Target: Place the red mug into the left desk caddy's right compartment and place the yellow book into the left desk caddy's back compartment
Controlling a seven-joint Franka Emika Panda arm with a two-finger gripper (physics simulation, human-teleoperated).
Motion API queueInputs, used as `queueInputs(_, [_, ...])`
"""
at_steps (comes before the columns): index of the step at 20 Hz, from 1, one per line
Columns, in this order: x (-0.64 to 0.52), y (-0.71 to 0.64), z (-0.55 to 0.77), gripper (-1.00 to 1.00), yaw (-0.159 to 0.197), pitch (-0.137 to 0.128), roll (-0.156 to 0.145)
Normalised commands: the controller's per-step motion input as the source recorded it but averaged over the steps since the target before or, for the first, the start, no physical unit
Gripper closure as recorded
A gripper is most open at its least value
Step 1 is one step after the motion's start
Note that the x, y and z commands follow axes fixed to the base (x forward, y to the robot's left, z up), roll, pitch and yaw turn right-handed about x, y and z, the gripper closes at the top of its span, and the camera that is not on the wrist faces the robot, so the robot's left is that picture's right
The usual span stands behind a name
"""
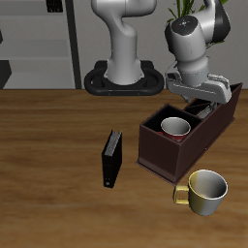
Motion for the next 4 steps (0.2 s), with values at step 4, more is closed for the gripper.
queueInputs(4, [-0.22,-0.04,0.18,-1.0,0.046,-0.049,0.015])
